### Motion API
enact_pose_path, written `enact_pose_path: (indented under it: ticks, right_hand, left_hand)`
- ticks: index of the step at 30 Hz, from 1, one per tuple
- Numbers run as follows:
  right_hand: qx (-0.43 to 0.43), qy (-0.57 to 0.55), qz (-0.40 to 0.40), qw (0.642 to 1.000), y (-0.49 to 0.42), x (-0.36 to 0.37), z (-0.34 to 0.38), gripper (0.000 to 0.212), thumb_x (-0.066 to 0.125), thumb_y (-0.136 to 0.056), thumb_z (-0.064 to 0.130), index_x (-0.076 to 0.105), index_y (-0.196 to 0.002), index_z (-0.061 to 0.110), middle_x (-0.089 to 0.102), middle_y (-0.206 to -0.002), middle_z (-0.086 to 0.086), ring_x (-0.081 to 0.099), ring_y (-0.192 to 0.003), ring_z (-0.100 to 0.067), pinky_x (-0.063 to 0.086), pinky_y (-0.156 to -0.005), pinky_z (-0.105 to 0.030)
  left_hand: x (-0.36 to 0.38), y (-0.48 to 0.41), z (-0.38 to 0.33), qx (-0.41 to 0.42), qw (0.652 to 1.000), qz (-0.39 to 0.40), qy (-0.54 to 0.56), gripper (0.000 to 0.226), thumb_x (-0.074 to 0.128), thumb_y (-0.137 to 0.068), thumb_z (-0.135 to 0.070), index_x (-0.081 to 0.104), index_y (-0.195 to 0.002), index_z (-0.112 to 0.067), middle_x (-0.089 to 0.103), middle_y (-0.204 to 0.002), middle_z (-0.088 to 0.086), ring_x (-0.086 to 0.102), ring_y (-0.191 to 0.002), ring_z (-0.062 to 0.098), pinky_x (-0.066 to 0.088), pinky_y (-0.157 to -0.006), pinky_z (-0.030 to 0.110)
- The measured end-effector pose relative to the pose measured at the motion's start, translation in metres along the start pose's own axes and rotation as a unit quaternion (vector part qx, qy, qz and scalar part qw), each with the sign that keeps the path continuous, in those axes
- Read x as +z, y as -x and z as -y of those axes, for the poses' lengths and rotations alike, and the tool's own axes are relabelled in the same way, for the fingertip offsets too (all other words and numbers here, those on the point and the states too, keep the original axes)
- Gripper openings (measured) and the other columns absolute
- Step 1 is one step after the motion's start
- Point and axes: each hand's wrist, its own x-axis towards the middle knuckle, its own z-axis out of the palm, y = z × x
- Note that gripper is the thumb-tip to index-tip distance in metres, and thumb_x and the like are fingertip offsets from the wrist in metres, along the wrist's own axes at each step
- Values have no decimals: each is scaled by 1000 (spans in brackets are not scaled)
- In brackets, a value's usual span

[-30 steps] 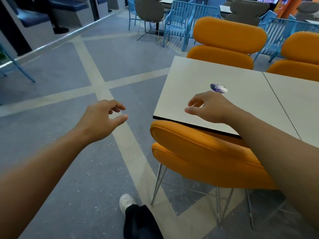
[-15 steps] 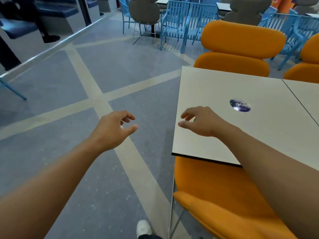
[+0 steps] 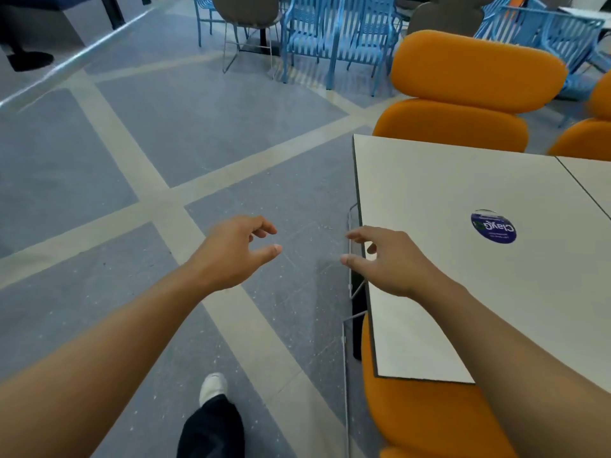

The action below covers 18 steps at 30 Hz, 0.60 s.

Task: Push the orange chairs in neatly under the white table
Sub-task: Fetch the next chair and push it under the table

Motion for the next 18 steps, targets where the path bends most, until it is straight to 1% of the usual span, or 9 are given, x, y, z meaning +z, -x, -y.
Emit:
enact_pose_path:
  ticks: [7,12,18]
  right_hand:
    - [59,-35,-37,997,-94,32,57,60,66,-91,49,48,-146,33,49,-150,9,49,-133,-13,38,-105,-28]
    - [86,-55,-39,994,-142,50,82,61,66,-92,47,46,-148,31,46,-152,8,43,-138,-13,34,-109,-28]
    - [106,-61,-47,991,-213,59,97,61,65,-93,45,45,-149,27,47,-152,6,42,-140,-14,33,-114,-31]
  left_hand:
    - [-57,-101,77,35,998,46,6,36,63,-87,-48,61,-119,-31,62,-119,-6,58,-105,11,47,-86,27]
    - [-81,-147,114,47,997,60,6,35,63,-88,-47,61,-119,-31,62,-117,-6,57,-104,11,44,-84,26]
    - [-95,-222,148,67,994,87,-4,37,63,-88,-45,60,-122,-29,62,-119,-6,56,-107,9,43,-89,25]
